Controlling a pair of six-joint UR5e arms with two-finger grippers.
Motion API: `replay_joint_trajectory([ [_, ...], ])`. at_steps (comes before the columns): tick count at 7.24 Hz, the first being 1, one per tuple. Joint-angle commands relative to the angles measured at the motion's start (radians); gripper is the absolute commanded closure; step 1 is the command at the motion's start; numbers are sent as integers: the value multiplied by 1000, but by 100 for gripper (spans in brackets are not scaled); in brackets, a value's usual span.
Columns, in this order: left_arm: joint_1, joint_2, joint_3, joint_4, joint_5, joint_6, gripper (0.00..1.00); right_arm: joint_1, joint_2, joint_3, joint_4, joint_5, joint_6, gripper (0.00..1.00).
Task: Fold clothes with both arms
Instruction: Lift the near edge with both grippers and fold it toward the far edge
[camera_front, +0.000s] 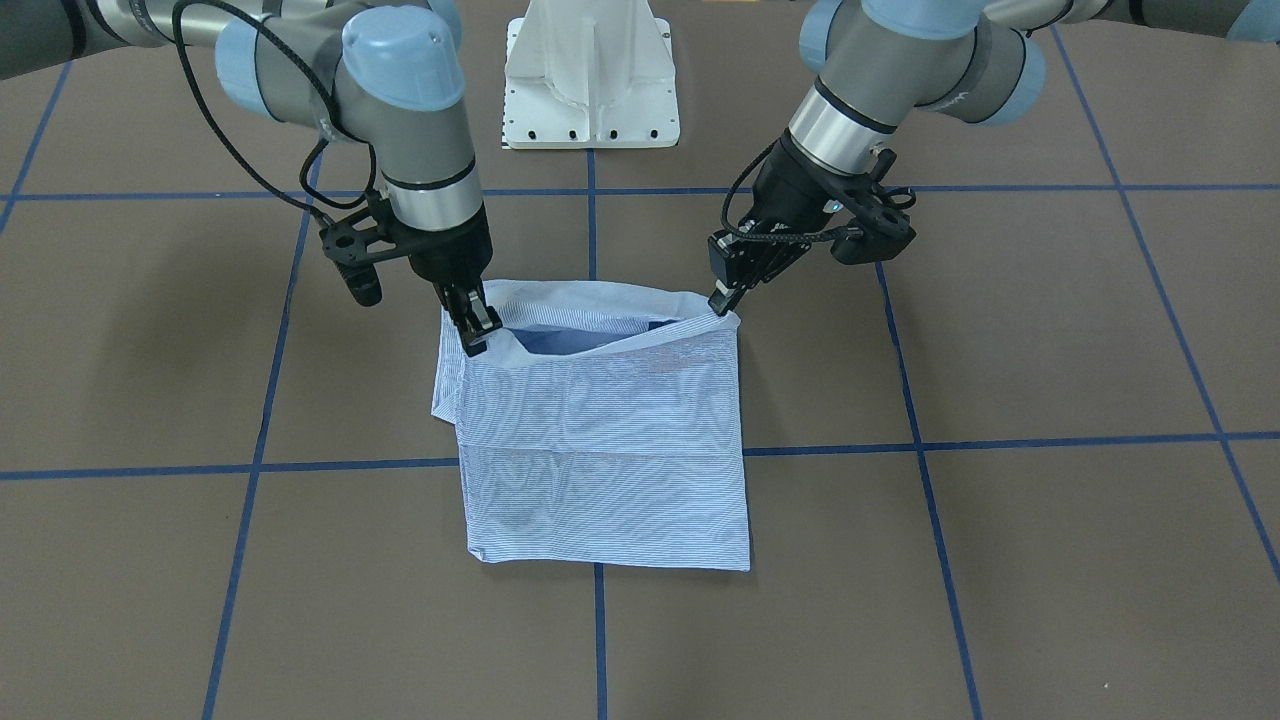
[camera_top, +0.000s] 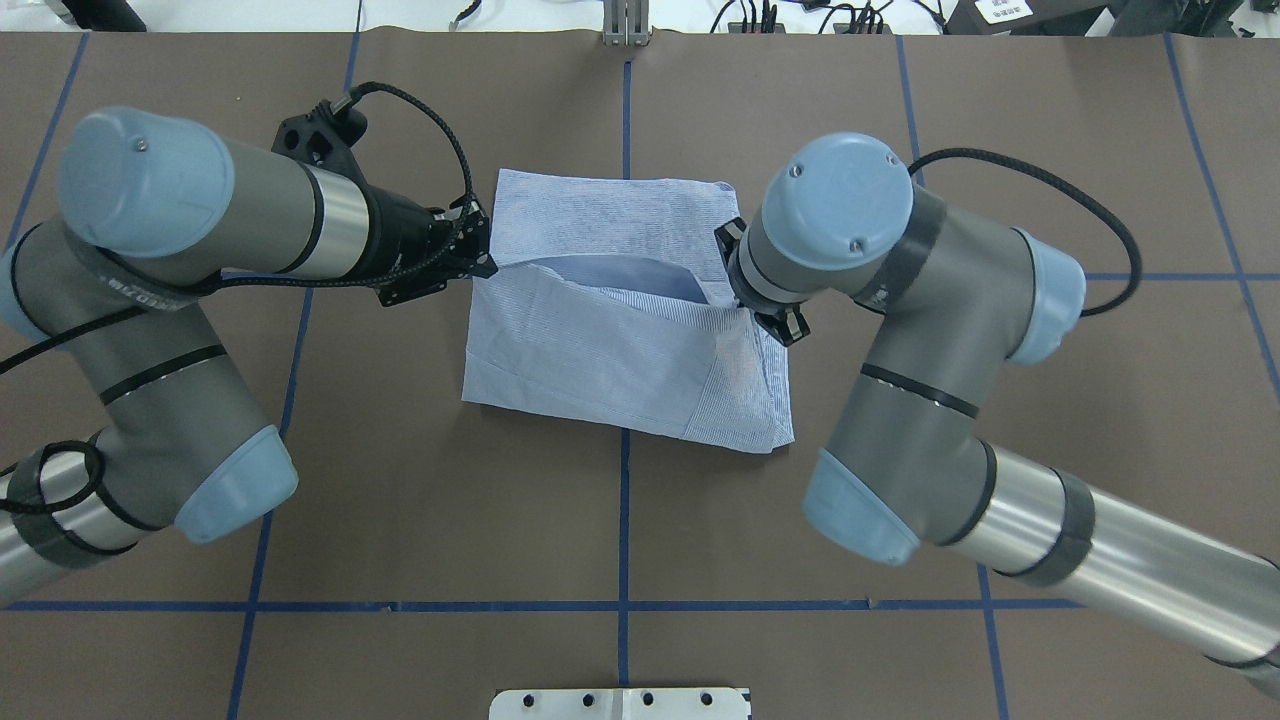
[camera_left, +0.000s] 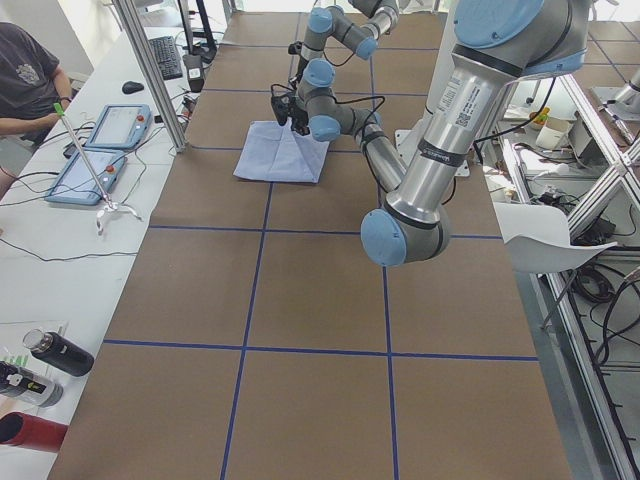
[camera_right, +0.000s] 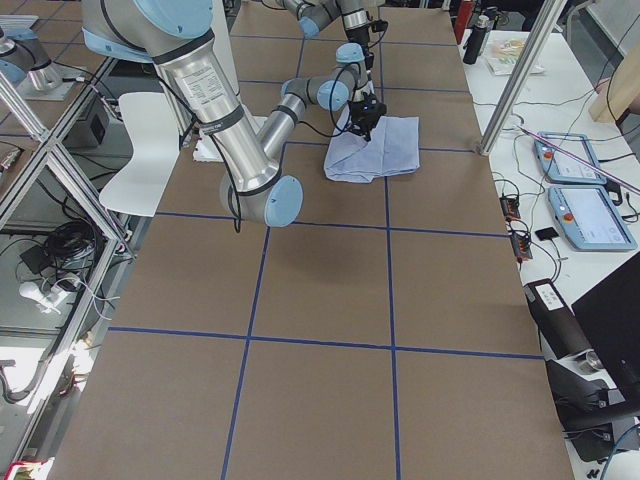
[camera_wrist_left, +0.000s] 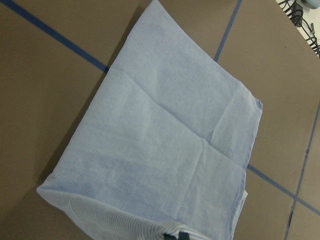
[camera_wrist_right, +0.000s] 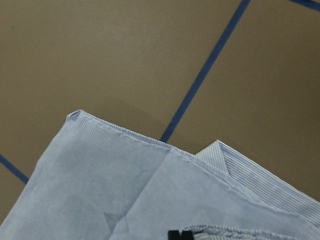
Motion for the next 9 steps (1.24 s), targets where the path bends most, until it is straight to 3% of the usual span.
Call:
replay_joint_trajectory([
  [1,-36,-65,170,-97,0,12,100,64,93,-167,37,40,-71,100],
  [3,-67,-147,343,-168,0,45,100,84,170,-302,54,57,-134,100],
  [4,-70,-164,400,-194,3,68,100,92,192,-379,129,58,-142,100],
  [6,-72,-208,563,-318,11,70,100,107,206,-450,156,71,-203,100],
  [8,-70,-260,652,-333,41,70,100,118,212,-533,218,71,-269,100],
  [9,-70,-292,710,-362,54,70,100,121,213,-554,247,71,-272,89],
])
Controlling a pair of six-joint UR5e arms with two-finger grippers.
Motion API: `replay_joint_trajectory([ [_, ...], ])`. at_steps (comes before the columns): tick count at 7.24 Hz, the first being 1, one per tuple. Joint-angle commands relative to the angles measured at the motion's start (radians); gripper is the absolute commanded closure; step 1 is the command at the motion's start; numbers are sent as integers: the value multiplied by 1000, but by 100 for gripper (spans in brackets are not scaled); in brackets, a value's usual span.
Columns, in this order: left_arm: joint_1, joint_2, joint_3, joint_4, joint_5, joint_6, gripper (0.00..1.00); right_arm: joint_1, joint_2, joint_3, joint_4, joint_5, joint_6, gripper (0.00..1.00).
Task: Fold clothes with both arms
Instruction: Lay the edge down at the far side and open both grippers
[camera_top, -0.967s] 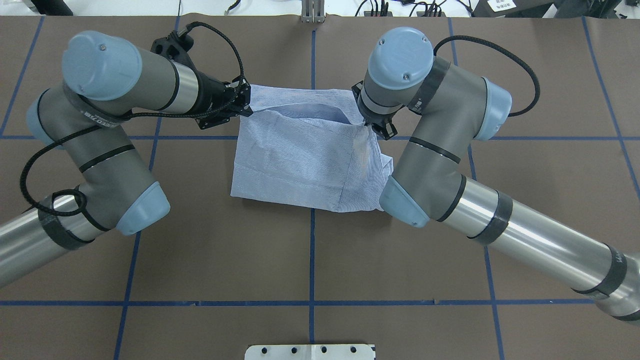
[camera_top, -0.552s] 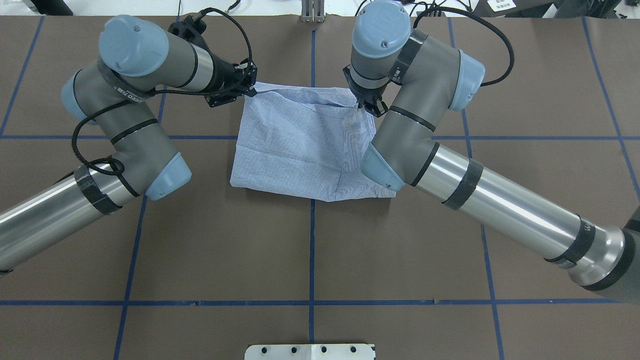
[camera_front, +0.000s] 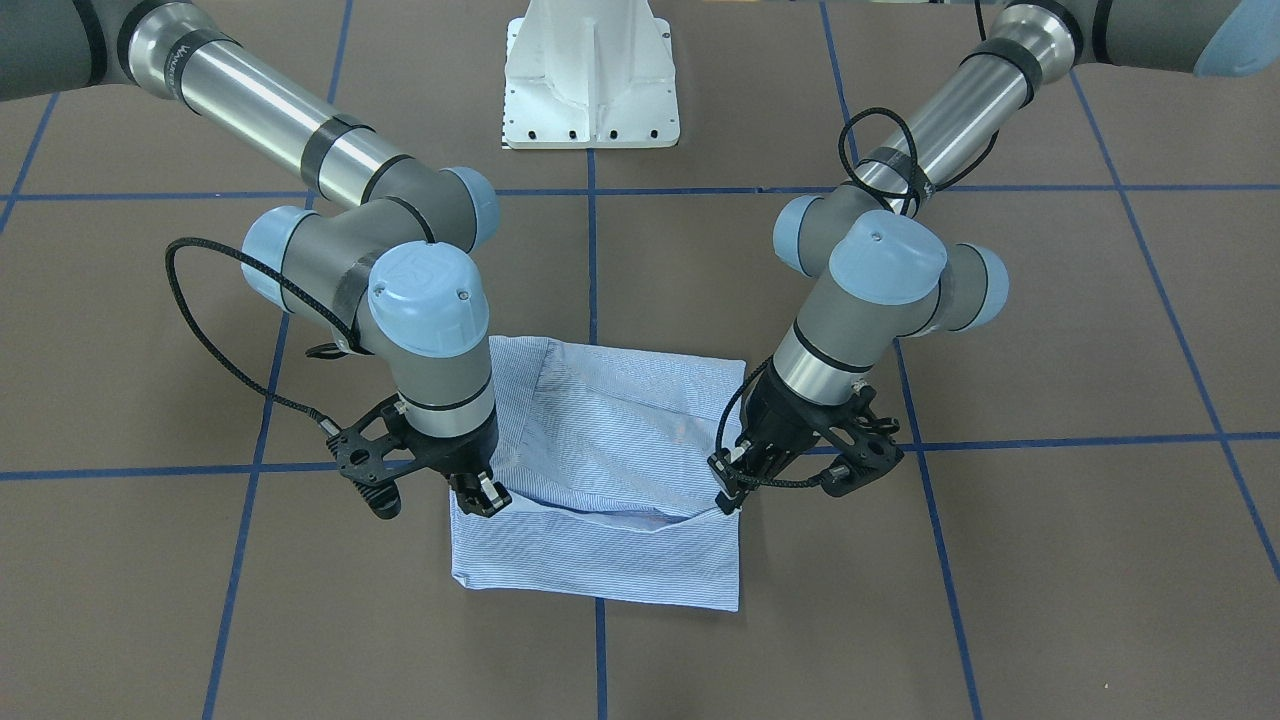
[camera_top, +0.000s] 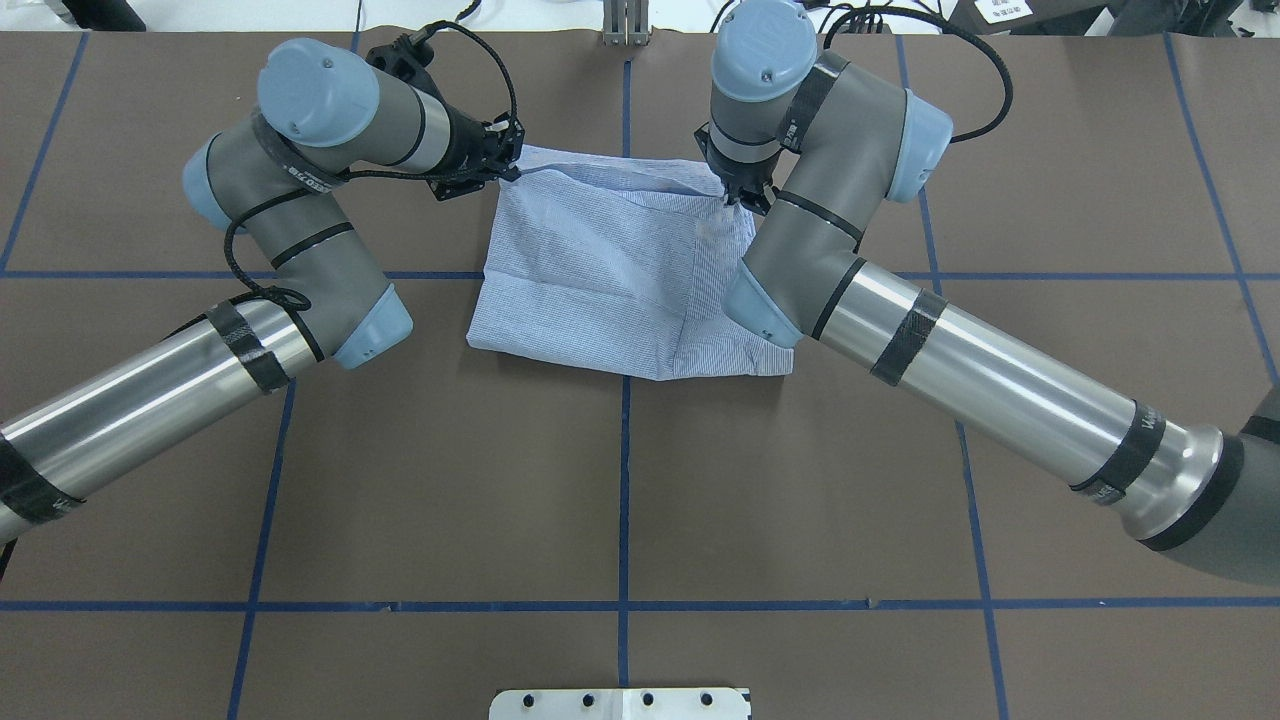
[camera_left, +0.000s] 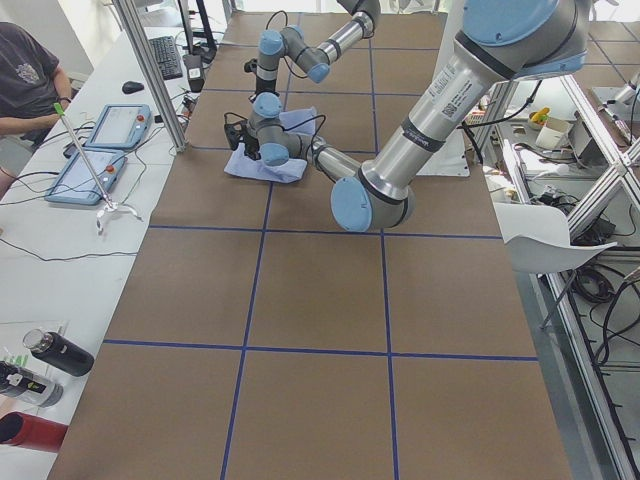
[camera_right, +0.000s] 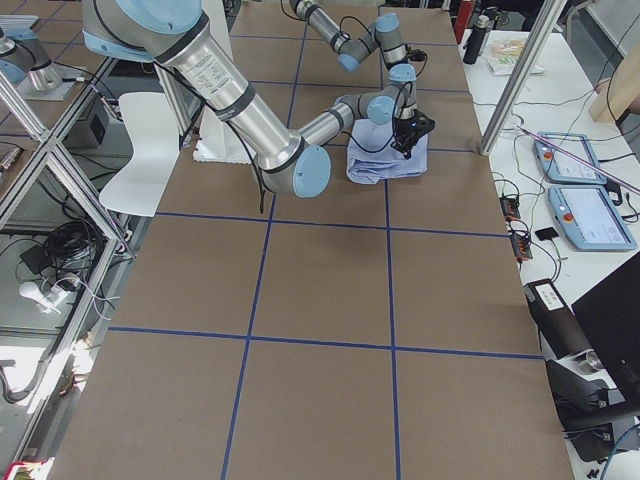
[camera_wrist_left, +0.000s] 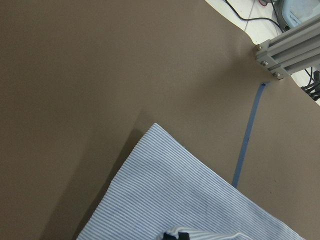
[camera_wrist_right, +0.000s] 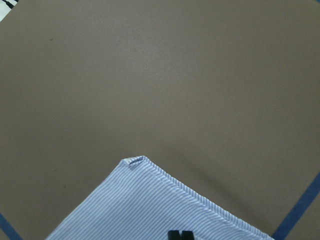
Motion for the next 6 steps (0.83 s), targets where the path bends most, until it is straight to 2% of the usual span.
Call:
replay_joint_trajectory([
  [1,1,-52,122,-72,21,0,77,8,9,-62,63,5,-20,37],
  [2,1,-52,127,-75,22,18,50,26,50,-108,68,22,-20,27],
  [3,-4,-52,127,-77,22,37,38,51,62,-114,68,51,-23,0],
  [5,-48,-44,107,-84,21,67,37,88,90,-105,48,110,-74,0],
  [6,-50,-5,43,-81,16,89,37,83,69,-43,-1,138,-71,0],
])
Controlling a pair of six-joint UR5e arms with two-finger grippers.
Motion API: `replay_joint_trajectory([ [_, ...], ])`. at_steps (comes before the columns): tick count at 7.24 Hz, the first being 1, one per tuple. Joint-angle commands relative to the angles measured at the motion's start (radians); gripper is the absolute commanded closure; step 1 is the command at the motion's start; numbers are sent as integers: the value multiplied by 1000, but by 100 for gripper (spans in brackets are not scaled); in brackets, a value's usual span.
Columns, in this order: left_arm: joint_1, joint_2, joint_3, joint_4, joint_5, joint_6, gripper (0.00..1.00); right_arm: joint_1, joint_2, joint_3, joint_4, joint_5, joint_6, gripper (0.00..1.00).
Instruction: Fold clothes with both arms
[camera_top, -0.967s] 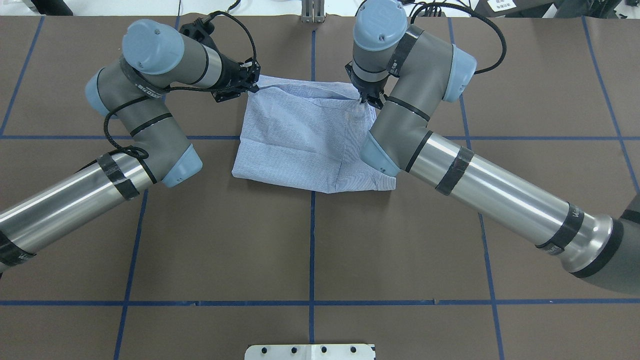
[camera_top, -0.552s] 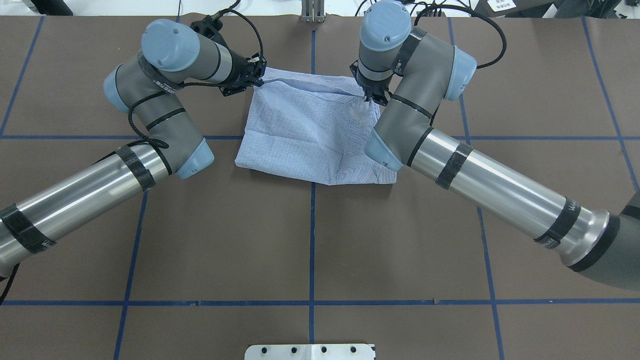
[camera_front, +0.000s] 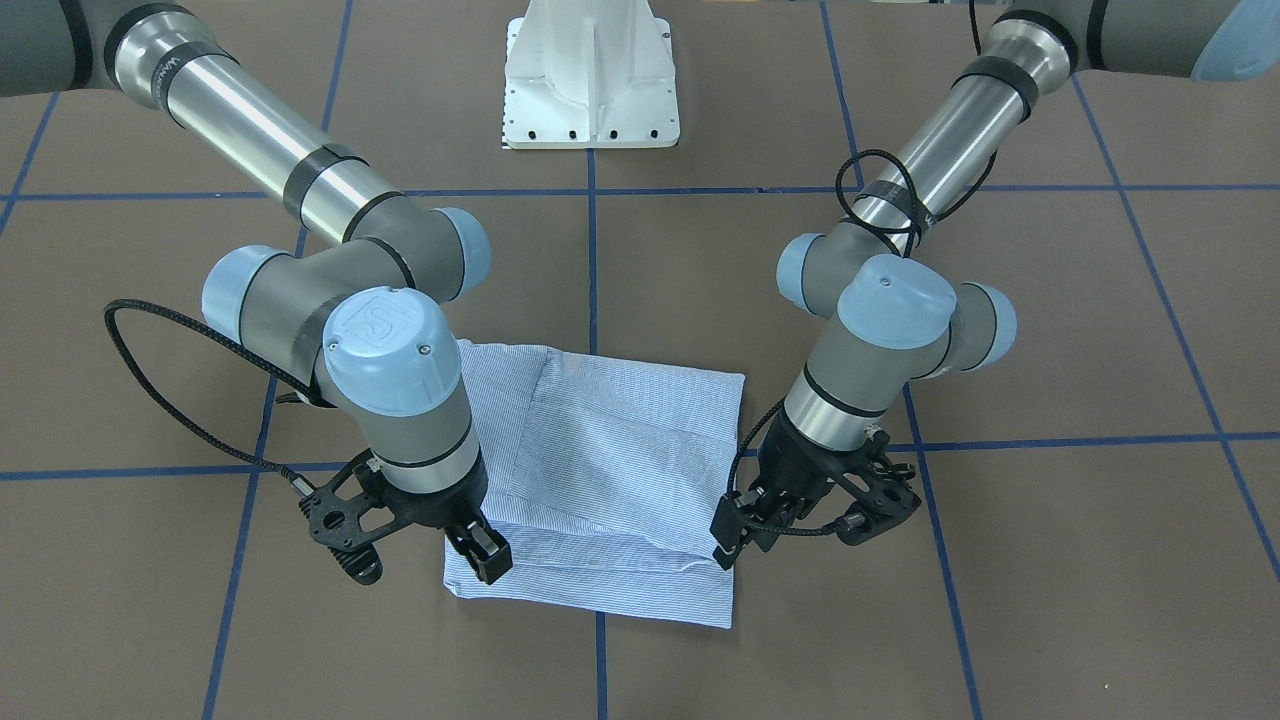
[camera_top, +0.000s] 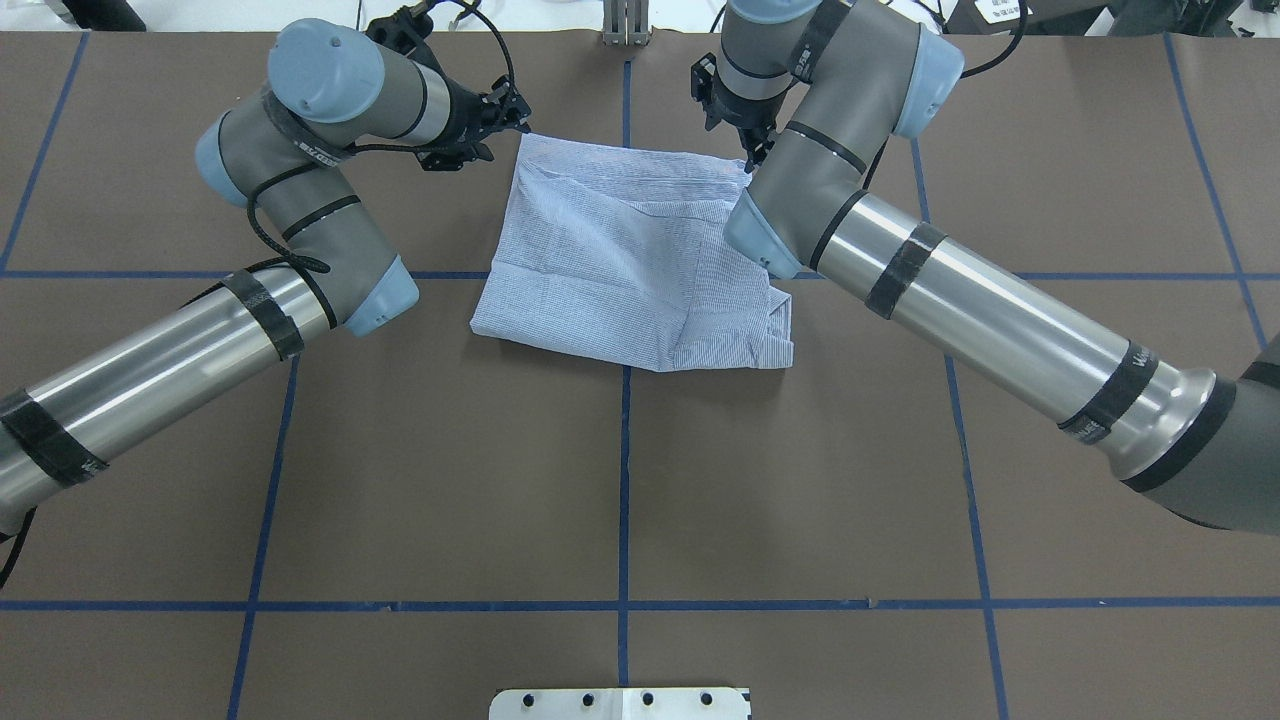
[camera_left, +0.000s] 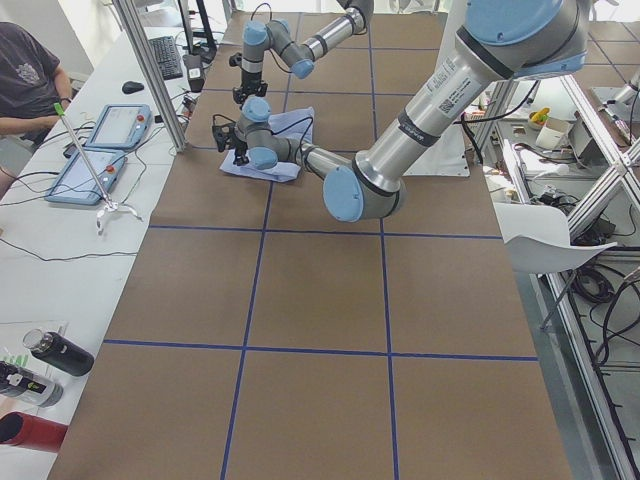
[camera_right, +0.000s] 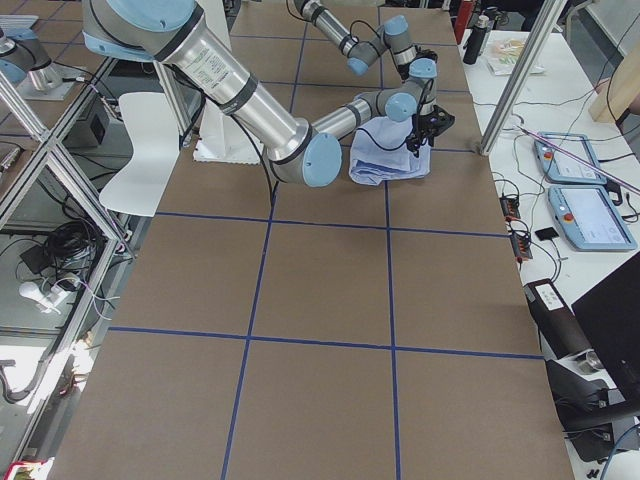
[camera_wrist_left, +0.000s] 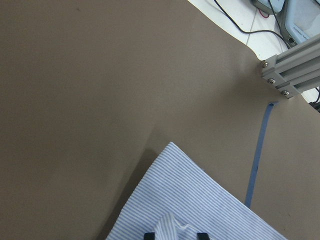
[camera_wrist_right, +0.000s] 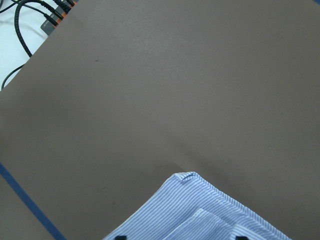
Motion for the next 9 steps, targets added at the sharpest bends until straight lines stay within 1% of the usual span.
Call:
replay_joint_trajectory([
  [1,-13,89,-126,0,-50,32,37,0,-71,140,-62,38,-2,0],
  [2,-23,129,-183,3,-79,35,37,-27,-152,228,-61,31,1,0],
  [4,-28,199,-260,4,-84,124,37,-55,-231,319,-61,25,10,0],
  [5,-42,253,-306,3,-124,206,37,-48,-274,348,-59,27,-2,0],
  [6,-78,317,-367,9,-174,298,36,-2,-323,358,-53,39,-34,0],
  [7,-118,384,-416,9,-219,415,14,47,-370,396,-61,48,-162,0],
  [8,-159,446,-458,14,-239,530,0,104,-466,448,-61,103,-253,0],
  [9,-236,513,-472,15,-299,681,0,195,-577,506,-59,214,-417,0],
])
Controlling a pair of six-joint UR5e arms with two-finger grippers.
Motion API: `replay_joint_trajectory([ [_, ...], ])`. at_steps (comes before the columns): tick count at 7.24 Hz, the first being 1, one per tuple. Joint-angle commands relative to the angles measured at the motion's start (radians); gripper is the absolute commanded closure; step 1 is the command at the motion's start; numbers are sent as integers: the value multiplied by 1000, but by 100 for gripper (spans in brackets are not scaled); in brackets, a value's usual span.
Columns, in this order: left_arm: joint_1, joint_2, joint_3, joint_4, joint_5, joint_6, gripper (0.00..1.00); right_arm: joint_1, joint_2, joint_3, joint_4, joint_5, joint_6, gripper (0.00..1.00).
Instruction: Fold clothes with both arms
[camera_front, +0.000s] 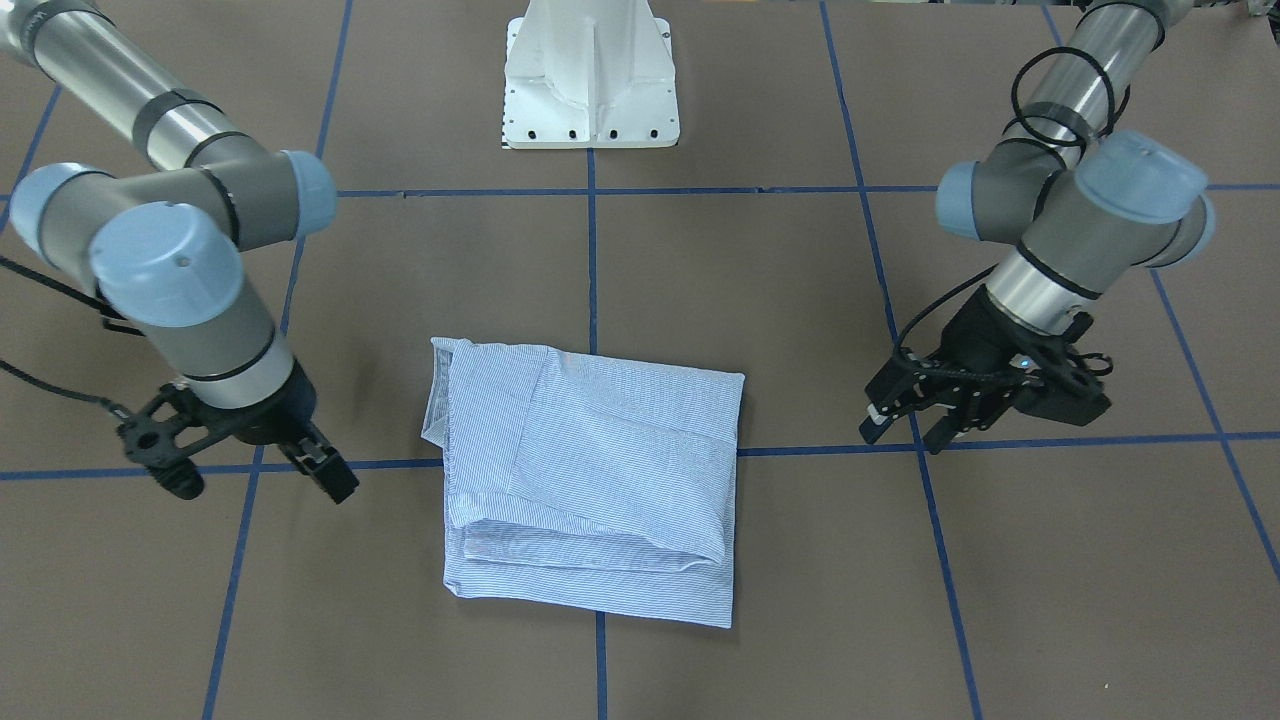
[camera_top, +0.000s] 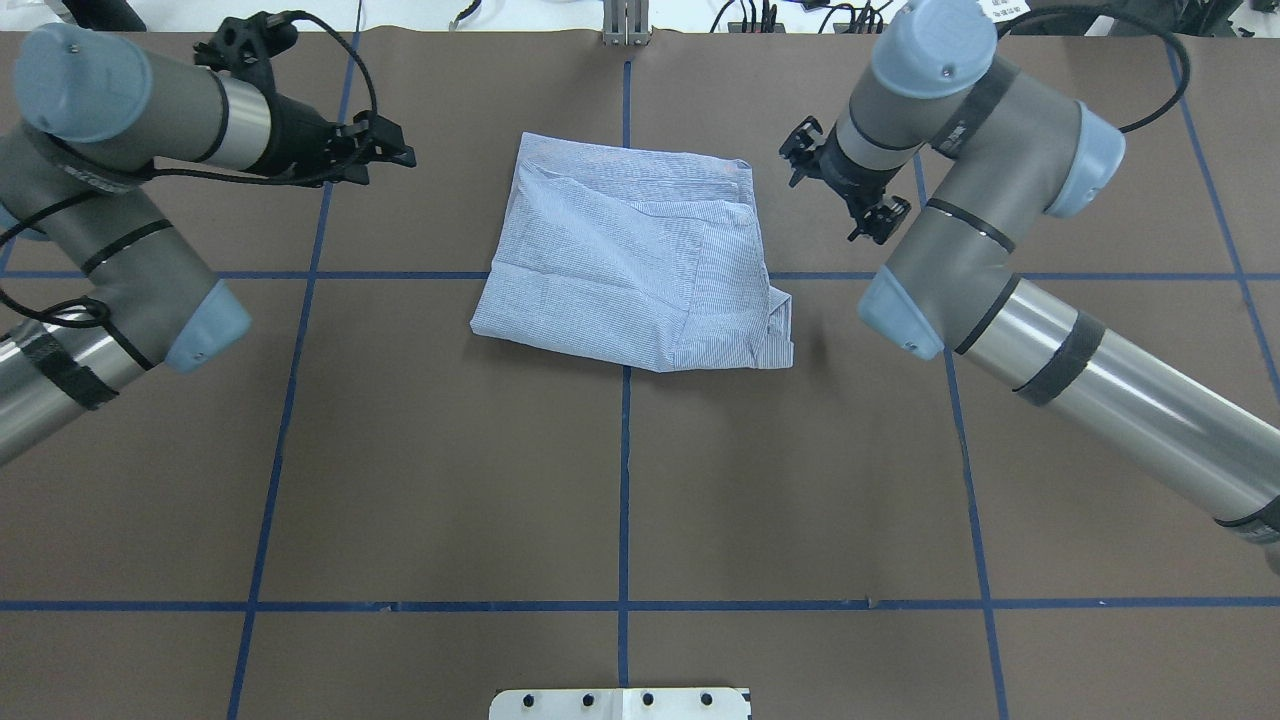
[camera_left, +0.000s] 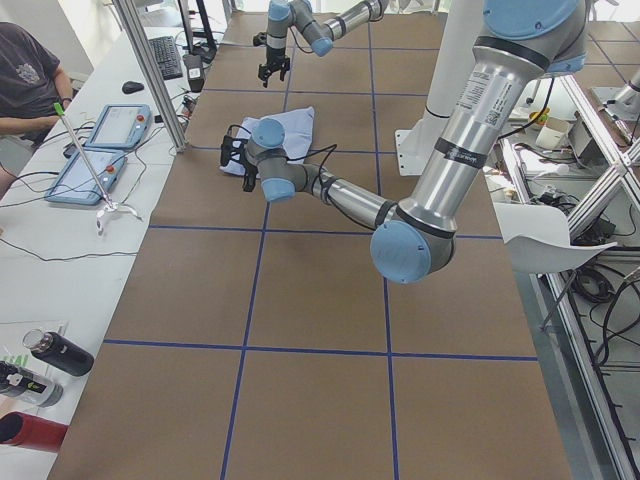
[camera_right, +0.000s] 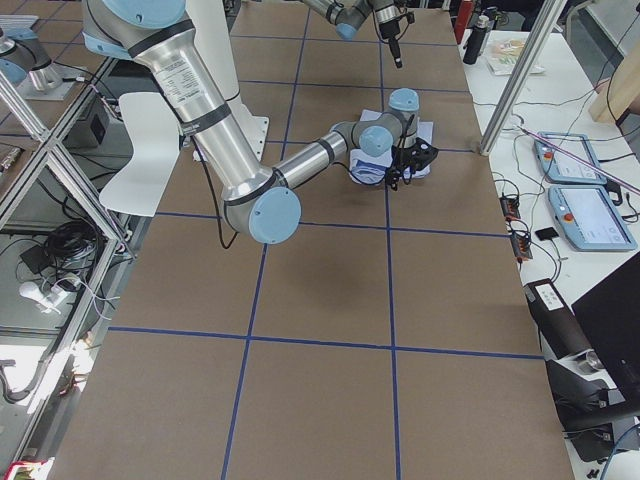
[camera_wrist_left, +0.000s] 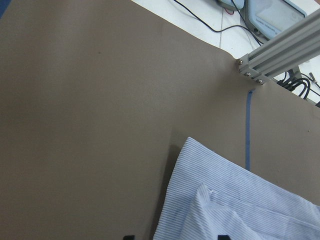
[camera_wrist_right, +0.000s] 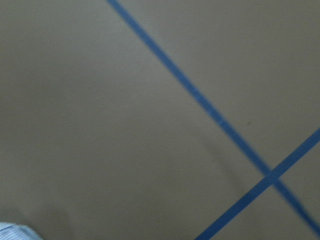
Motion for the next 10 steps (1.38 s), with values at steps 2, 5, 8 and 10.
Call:
replay_joint_trajectory([
  [2,-214,220,-56,6,-123,517,0,215,-335,170,-1,174,-509,0],
  [5,-381,291,-63,232,-146,952,0,474,-483,138,-100,237,-1257,0],
  [8,-492,334,-76,371,-265,1094,0,591,-556,138,-151,226,-1633,0],
  [10,-529,372,-103,369,-278,1094,0,599,-553,132,-148,226,-1703,0],
])
